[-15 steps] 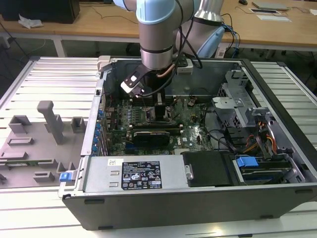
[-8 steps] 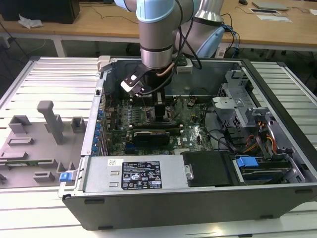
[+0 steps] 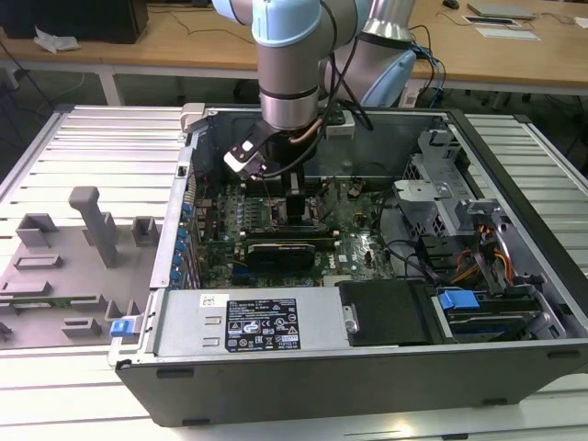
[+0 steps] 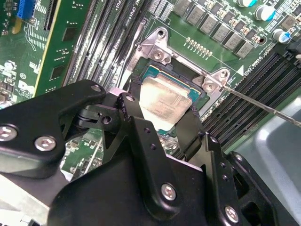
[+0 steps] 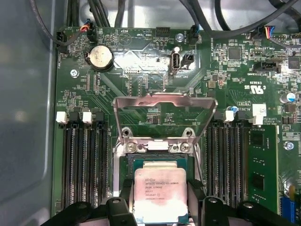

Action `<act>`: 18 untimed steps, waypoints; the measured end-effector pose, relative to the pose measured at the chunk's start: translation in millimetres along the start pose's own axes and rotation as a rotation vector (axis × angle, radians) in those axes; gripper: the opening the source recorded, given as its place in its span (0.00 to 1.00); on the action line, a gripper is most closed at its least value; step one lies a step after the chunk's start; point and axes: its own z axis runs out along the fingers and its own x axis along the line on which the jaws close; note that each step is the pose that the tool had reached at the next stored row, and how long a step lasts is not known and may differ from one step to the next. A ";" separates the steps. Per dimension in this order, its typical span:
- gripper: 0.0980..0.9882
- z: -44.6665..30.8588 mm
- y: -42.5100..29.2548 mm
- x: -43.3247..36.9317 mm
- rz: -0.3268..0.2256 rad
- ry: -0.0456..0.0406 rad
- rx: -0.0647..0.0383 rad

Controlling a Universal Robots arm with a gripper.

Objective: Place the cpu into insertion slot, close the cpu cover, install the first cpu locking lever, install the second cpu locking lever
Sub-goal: 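Place the cpu into insertion slot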

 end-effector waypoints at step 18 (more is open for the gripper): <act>0.50 0.2 0.6 0.2 0.001 0.0071 0.000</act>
